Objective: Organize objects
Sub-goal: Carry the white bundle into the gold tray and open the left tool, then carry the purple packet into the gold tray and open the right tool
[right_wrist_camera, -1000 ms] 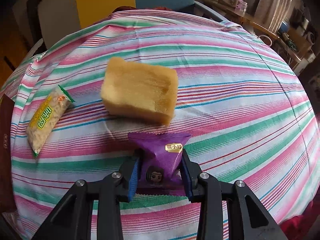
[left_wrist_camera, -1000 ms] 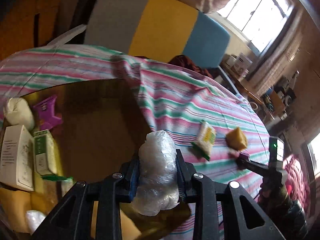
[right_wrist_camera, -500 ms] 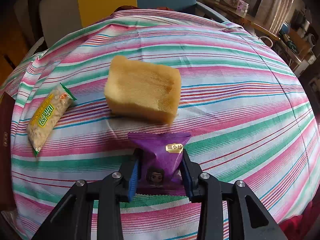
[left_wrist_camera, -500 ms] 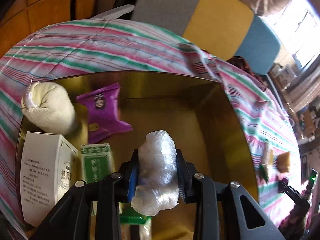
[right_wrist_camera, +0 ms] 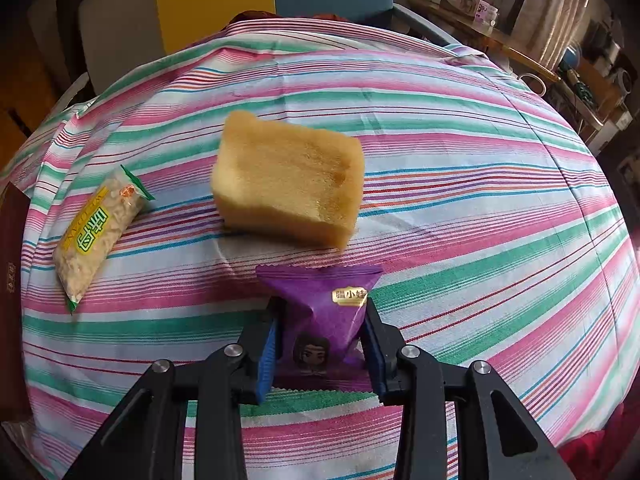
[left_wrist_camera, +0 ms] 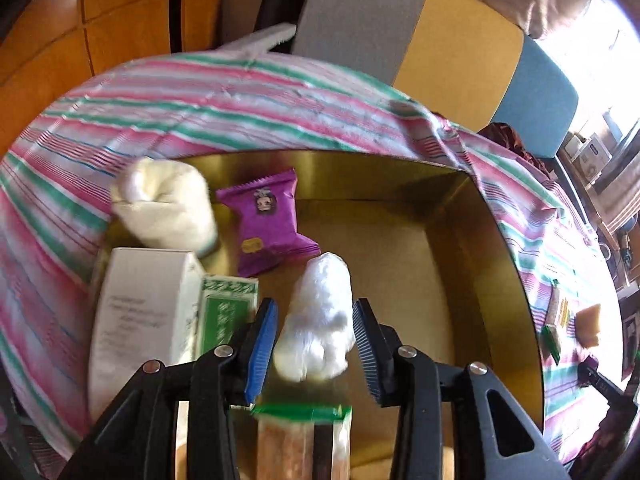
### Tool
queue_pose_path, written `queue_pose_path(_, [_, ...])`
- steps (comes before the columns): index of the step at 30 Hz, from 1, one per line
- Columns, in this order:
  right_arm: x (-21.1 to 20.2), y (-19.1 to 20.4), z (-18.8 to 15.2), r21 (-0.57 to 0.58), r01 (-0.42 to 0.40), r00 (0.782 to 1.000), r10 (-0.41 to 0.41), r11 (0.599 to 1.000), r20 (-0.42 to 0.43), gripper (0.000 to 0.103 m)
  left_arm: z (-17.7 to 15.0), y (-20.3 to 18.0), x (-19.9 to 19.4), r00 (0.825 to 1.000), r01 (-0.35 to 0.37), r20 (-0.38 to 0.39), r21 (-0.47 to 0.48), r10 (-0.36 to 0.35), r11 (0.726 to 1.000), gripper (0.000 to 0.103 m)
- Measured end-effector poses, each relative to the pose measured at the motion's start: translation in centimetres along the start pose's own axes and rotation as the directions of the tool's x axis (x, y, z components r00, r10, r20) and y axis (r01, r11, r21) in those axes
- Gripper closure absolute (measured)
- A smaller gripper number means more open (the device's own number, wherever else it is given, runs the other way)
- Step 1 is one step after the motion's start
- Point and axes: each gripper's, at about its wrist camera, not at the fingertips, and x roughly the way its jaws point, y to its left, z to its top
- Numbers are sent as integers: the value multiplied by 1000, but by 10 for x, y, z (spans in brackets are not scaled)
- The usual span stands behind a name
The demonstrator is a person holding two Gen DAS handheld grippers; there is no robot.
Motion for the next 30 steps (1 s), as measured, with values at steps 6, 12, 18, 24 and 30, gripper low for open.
queue_pose_path(6, [-1, 6, -1, -23, 18, 1000, -17, 1000, 8, 65, -19, -6, -53, 988, 1, 151, 68, -11, 998, 64])
queue_pose_path(12, [-2, 15, -4, -54, 15, 1000, -14, 998, 14, 66, -37, -8, -86, 975, 8, 218, 86, -27, 996, 64])
queue_pose_path(18, [-8, 29, -14, -96, -19, 1000, 19, 995, 1, 66, -50, -9, -106, 969, -2, 245, 113, -25, 994, 64])
queue_pose_path(24, [-19, 50, -30, -133, -88, 996, 85, 987, -23, 66, -57, -3, -109, 969, 23, 241, 100, -46, 995, 64])
queue_pose_path(30, [-34, 83, -48, -143, -216, 976, 210, 966, -54, 68, -63, 6, -110, 971, 39, 231, 81, -57, 996, 64])
